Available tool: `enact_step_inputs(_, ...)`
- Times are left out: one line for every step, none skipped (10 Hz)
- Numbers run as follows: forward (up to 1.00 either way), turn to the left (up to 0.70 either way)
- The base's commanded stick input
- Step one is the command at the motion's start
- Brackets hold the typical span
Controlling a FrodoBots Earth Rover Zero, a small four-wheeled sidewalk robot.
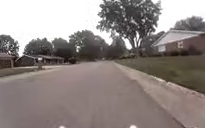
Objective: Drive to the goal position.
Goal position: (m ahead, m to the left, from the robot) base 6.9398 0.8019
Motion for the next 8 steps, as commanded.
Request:
enact_step_inputs(1.00,-0.39)
enact_step_inputs(1.00,-0.39)
enact_step_inputs(1.00,-0.38)
enact_step_inputs(1.00,-0.36)
enact_step_inputs(1.00,-0.14)
enact_step_inputs(1.00,0.00)
enact_step_inputs(1.00,0.00)
enact_step_inputs(1.00,0.00)
